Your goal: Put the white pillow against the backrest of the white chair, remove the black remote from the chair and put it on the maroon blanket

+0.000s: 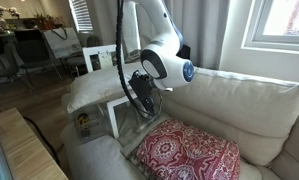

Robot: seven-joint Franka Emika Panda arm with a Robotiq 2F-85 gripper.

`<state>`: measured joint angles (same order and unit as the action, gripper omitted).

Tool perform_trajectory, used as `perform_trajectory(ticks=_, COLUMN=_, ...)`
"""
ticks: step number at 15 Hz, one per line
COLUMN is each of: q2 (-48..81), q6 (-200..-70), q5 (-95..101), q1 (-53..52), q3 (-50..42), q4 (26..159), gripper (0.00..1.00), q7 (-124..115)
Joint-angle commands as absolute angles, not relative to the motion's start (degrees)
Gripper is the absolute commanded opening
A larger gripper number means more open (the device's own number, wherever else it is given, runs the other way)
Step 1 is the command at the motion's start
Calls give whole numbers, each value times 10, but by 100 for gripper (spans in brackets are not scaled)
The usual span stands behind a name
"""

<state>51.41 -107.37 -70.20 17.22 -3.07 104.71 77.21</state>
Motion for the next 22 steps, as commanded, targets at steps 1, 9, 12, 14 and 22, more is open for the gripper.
perform_trajectory(ticks=1, q2=514, q6=-1045, q5=-729, q1=180, q3=-33, q4=1048, gripper=1, q7=762)
perform_trajectory(ticks=9, q2=419, q6=-1025, q5=-735, q1=159, q3=-47, q4=1130, gripper=2, q7=714)
perform_trajectory(ticks=12, q2=364, q6=-1031, q5=-725, q1=143, q3=-54, q4=1162, gripper=2, q7=673)
perform_trajectory(ticks=14, q2=341, q6=-1026, q5=-705, q1=127, q3=-55, q4=1160, gripper=2, q7=632)
perform_trajectory(ticks=22, q2=306, q6=-1032, q5=-673, q1=91, q3=-43, q4=1134, gripper=7, q7=544)
